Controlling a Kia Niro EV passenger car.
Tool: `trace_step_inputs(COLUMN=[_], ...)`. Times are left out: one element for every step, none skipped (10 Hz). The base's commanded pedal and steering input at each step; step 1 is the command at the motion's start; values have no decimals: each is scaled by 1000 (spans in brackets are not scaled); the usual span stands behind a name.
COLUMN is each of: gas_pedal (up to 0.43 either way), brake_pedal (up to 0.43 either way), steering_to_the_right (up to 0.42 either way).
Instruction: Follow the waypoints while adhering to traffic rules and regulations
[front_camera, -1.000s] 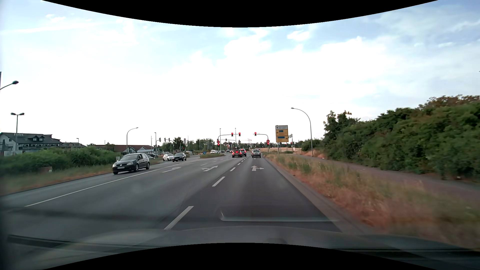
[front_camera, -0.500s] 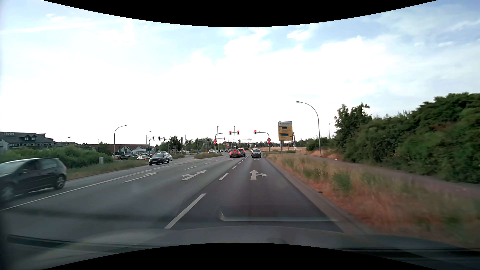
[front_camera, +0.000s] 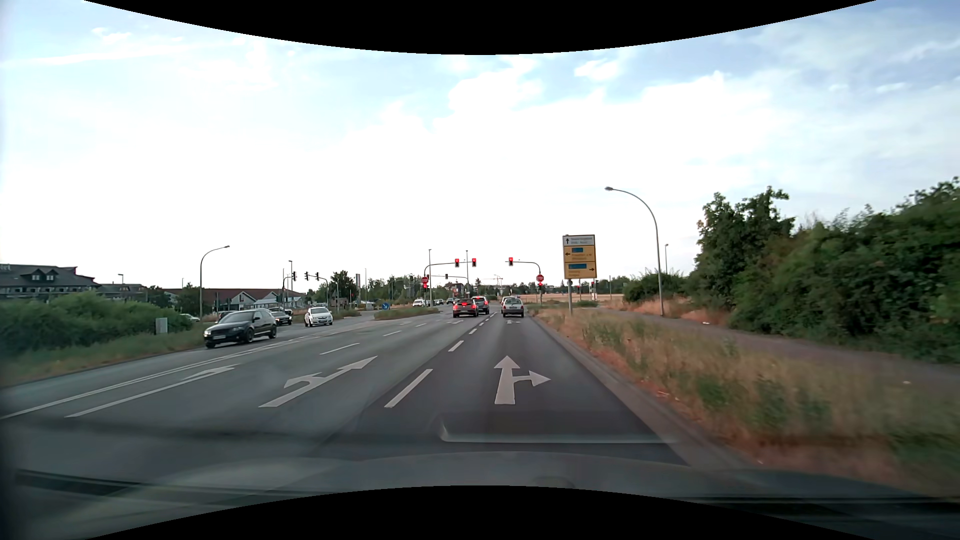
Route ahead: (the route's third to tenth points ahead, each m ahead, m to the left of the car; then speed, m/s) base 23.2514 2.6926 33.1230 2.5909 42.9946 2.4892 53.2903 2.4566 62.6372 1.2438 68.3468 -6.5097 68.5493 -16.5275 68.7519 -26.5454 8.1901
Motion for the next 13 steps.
trace_step_inputs(gas_pedal=[0,0,0,0,0,0,0,0,0,0,0,0,0], brake_pedal=[183,189,189,183,189,183,189,189,189,189,189,189,189], steering_to_the_right=[-1,-2,-1,-2,-2,-4,-7,-6,-6,-6,-6,-6,-7])
